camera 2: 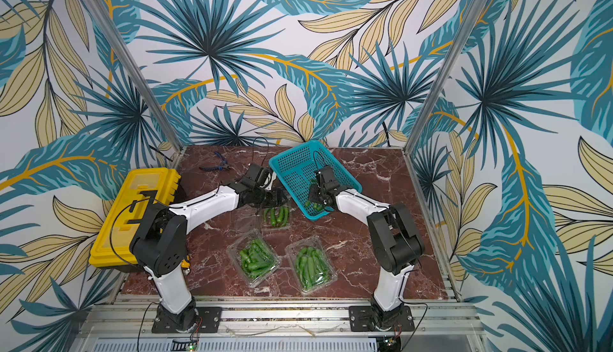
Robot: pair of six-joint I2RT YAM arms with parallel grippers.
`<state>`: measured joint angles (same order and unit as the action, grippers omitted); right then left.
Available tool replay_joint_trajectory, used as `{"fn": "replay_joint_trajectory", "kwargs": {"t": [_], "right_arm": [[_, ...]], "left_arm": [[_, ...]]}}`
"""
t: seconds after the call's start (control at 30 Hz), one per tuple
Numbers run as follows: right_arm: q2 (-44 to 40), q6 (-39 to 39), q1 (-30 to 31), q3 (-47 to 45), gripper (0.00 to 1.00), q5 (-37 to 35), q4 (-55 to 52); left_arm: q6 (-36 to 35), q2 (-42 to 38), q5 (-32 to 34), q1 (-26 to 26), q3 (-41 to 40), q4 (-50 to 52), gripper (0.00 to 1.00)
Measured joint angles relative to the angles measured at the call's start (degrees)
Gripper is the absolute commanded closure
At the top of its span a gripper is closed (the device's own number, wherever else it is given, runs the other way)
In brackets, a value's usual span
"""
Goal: Take small green peppers out of containers
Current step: Place the green pepper in the basket, then pick up the green pepper from the packing box.
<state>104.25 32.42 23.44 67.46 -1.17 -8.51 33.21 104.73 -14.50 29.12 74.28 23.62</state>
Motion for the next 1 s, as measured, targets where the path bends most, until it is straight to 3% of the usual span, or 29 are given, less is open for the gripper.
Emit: {"fn": "replay_joint_trajectory", "kwargs": {"t": [0.73, 1.0], "right_arm": [[-0.3, 1.0, 0.0, -0.4, 0.71, 3.6, 1.7], [-0.3, 1.7, 0.0, -0.5, 0.71, 4.3, 2.7]], "left_arm": [[0.7, 10.0, 4.2, 0.0, 4.7, 10.7, 0.69], [0.5, 10.5, 4.7, 0.1, 5.4, 12.4, 0.87]]}}
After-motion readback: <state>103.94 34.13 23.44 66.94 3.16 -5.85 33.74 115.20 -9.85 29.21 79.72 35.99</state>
